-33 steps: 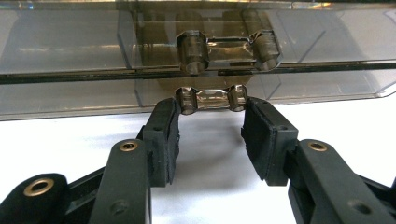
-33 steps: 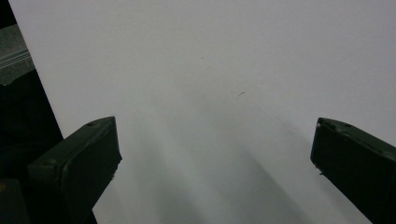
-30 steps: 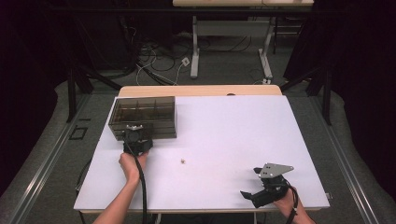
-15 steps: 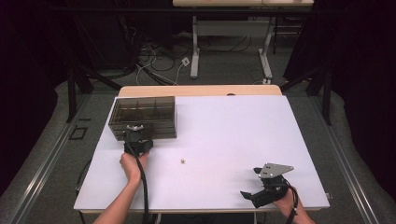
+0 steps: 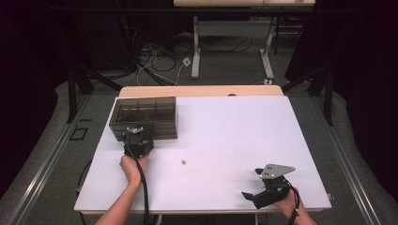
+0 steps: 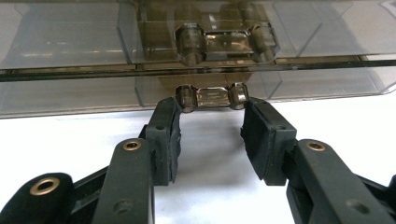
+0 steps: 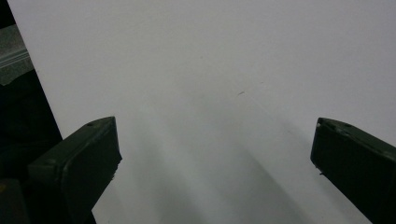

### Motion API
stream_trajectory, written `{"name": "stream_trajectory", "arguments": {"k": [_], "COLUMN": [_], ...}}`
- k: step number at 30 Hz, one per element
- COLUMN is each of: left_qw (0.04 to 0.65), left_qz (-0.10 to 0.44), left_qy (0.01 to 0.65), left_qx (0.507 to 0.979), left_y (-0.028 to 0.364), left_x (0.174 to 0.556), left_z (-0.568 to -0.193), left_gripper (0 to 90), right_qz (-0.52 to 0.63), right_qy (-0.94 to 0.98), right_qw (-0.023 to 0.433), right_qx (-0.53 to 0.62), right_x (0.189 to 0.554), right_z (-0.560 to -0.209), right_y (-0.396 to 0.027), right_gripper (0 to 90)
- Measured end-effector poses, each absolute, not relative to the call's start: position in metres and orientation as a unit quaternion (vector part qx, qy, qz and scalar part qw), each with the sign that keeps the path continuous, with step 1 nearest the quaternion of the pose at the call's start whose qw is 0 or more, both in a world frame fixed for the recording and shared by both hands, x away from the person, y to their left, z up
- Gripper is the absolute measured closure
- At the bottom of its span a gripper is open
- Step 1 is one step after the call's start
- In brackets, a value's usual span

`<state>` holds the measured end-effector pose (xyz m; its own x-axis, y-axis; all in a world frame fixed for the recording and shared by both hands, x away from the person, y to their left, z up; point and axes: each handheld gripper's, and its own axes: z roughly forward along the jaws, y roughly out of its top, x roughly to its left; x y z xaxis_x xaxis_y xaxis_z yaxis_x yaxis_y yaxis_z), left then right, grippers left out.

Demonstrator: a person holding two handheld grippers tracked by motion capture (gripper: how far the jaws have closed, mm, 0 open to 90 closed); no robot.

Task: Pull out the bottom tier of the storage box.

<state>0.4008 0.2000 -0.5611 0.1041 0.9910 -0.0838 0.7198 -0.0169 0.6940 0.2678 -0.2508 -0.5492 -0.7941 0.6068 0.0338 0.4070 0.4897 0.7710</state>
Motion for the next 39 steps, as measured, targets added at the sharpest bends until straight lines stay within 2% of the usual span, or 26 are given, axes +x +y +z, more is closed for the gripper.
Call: {"name": "stream_trajectory", "arguments": {"k": [16,21,35,36,39], "left_qw": [0.32,0.314,0.305,0.308,0.301], "left_qz": [0.218,0.221,0.226,0.226,0.228], "left_qy": [0.619,0.608,0.549,0.542,0.524], "left_qx": [0.683,0.695,0.744,0.749,0.763], "left_y": [0.205,0.211,0.223,0.224,0.225], "left_x": [0.392,0.39,0.388,0.388,0.388], "left_z": [-0.563,-0.562,-0.551,-0.55,-0.547], "left_gripper": [55.4,41.6,27.3,23.7,22.4], "right_qz": [0.406,0.406,0.404,0.404,0.404], "right_qy": [0.856,0.856,0.857,0.857,0.857], "right_qw": [0.123,0.122,0.121,0.121,0.121], "right_qx": [0.297,0.296,0.295,0.295,0.295], "right_x": [0.267,0.267,0.267,0.267,0.267], "right_z": [-0.549,-0.549,-0.549,-0.549,-0.549], "right_y": [-0.25,-0.251,-0.252,-0.252,-0.252], "right_gripper": [0.8,0.8,0.8,0.8,0.8]}}
